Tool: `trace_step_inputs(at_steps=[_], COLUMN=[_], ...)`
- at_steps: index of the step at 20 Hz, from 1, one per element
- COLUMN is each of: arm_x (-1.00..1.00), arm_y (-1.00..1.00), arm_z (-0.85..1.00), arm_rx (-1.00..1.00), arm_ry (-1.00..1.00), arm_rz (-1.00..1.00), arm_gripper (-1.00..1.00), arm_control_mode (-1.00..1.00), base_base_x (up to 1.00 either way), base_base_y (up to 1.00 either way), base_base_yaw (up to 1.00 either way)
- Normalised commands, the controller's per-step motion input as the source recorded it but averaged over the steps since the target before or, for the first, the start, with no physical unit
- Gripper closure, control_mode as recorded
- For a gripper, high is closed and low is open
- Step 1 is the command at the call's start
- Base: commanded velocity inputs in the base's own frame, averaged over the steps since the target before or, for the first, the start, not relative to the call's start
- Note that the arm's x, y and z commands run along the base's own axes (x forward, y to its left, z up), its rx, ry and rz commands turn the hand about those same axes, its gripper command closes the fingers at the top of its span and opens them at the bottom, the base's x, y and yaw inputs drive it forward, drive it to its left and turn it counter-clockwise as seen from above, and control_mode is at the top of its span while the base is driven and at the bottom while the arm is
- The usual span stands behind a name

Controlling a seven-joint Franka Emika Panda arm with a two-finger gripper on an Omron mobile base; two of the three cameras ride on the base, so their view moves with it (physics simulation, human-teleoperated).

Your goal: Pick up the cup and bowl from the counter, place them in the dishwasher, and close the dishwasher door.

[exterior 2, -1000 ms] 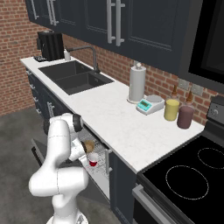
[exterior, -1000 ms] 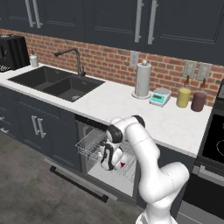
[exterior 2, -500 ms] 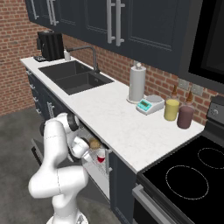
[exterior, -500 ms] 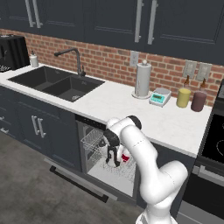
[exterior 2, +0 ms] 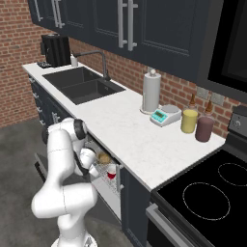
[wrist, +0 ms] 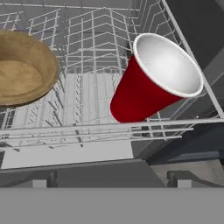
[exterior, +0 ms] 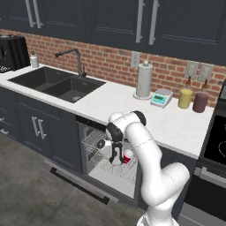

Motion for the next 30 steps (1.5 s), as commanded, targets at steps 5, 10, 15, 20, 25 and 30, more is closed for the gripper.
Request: trace_step_inputs(at_steps=[5, 10, 15, 20, 25, 30], arm_x=[0.00, -0.27, -0.37, -0.13, -0.04, 0.05], arm_y=[0.00, 0.26, 0.42, 0.72, 0.76, 0.77], arm_z=[1.00, 1.00, 1.00, 1.00, 1.00, 1.00], arm_rx=[0.15, 0.14, 0.13, 0.06, 0.06, 0.02], arm_ry=[0.08, 0.08, 0.01, 0.00, 0.01, 0.13], arm_rz=[0.00, 0.00, 0.00, 0.04, 0.05, 0.00], arm_gripper=[-1.00, -1.00, -1.00, -1.00, -1.00, -1.00], arm_control_mode=[-1.00, -1.00, -1.00, -1.00, -1.00, -1.00], base_base_x=[0.00, 0.00, 0.00, 0.00, 0.00, 0.00], base_base_y=[0.00, 0.00, 0.00, 0.00, 0.00, 0.00], base_base_yaw=[0.00, 0.00, 0.00, 0.00, 0.00, 0.00])
